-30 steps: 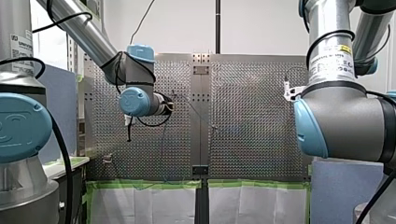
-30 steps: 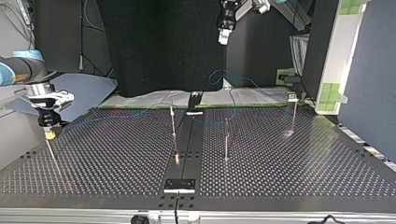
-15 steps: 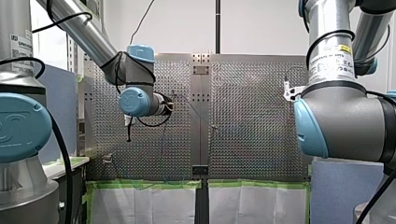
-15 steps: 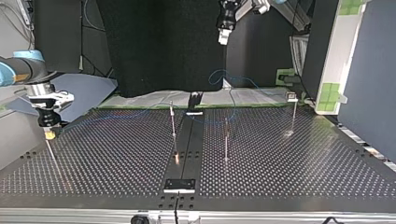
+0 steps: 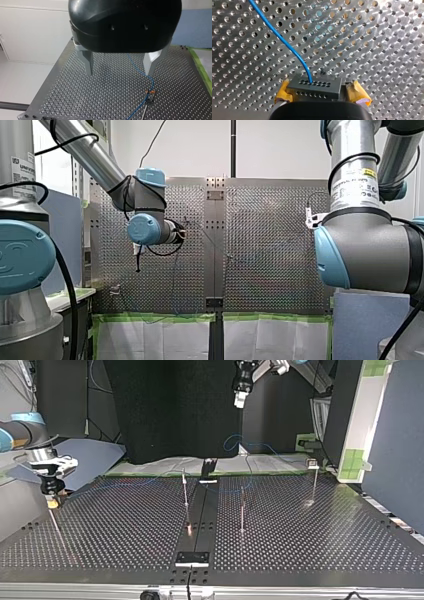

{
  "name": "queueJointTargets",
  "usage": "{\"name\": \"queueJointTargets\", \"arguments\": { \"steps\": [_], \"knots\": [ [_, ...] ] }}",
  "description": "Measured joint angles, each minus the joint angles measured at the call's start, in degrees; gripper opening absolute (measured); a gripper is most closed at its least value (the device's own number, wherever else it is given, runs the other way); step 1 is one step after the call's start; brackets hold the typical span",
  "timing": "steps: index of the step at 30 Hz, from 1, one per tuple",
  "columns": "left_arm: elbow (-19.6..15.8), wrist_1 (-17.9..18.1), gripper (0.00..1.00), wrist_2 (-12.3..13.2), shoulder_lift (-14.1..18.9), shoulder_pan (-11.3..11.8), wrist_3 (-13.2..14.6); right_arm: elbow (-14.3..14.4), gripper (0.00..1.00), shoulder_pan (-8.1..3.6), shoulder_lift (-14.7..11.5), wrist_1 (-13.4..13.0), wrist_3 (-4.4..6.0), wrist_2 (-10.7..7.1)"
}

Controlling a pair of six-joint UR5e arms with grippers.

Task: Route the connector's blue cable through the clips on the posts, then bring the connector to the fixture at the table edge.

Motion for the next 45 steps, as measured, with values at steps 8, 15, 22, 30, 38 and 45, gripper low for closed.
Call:
{"name": "queueJointTargets", "arguments": {
  "steps": [8,15,22,30,38,45],
  "knots": [
    [0.00,0.00,0.99,-0.01,0.03,-0.01,0.00,0.00,1.00,0.00,-0.01,0.00,0.00,0.01],
    [0.00,0.03,0.99,-0.07,0.02,-0.02,0.00,0.00,1.00,-0.01,-0.01,0.00,0.00,0.00],
    [-0.01,0.22,0.99,-0.25,0.03,0.01,0.00,0.00,1.00,0.00,-0.01,0.00,0.00,0.00],
    [-0.01,0.45,0.99,-0.36,0.02,0.01,0.38,0.00,1.00,0.00,-0.01,0.00,0.00,0.00],
    [0.00,0.61,0.99,-0.36,-0.04,0.01,0.85,0.00,1.00,0.00,-0.01,0.00,0.00,0.00],
    [0.00,0.62,0.99,-0.37,-0.06,0.02,0.88,0.00,1.00,0.00,-0.01,0.00,0.00,0.00]
  ]
}}
